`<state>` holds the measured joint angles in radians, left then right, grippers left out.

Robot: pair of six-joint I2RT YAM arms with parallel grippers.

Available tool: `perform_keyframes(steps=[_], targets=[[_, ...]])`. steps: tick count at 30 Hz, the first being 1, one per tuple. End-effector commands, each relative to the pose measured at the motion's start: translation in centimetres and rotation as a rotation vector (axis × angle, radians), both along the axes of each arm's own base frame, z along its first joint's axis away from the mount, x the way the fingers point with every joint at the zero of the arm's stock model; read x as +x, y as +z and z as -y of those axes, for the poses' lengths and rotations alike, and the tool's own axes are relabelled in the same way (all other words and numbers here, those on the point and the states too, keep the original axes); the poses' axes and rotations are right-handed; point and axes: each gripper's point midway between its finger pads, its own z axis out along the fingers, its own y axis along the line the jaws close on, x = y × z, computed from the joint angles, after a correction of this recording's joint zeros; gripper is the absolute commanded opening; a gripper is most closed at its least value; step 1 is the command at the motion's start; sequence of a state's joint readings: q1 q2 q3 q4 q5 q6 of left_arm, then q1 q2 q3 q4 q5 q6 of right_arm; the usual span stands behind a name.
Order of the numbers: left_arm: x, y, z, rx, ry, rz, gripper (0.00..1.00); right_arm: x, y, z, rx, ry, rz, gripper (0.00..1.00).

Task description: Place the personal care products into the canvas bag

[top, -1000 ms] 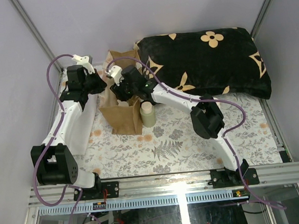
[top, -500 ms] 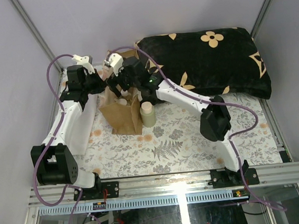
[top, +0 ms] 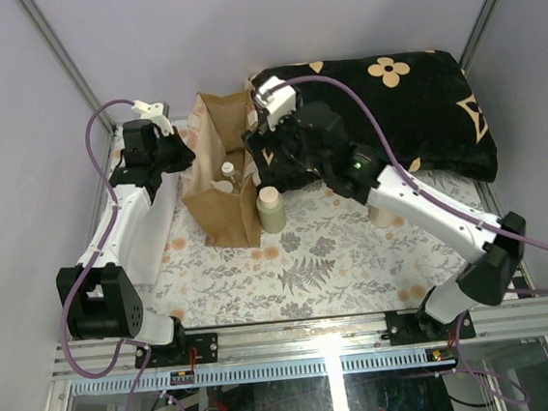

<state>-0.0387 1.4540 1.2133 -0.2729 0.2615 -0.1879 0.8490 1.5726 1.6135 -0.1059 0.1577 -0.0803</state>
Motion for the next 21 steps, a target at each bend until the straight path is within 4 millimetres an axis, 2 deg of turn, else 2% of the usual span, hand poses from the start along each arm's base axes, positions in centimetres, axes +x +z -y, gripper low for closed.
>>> perform_keyframes(steps=[1, 4, 8, 14, 21], targets=[[1.2, 1.4, -0.1, 0.027, -0.001, 0.057, 0.0, -1.5, -5.1, 2.3, -0.022, -0.051, -0.104, 0.99], [1.3, 1.4, -0.1, 0.029, -0.005, 0.055, 0.0, -2.9, -8.6, 3.4, -0.043, -0.052, -0.168, 0.99], [1.4, 1.3, 0.0, 0.031, -0.012, 0.052, 0.0, -3.7, -13.1, 4.1, -0.086, -0.058, -0.219, 0.99], [1.1, 1.1, -0.1, 0.047, -0.016, 0.04, 0.0, -3.7, -17.3, 3.0, -0.093, -0.008, -0.272, 0.99], [0.4, 0.7, -0.3, 0.063, -0.02, 0.026, 0.0, -3.9, -20.6, 0.9, -0.085, 0.084, -0.326, 0.99]])
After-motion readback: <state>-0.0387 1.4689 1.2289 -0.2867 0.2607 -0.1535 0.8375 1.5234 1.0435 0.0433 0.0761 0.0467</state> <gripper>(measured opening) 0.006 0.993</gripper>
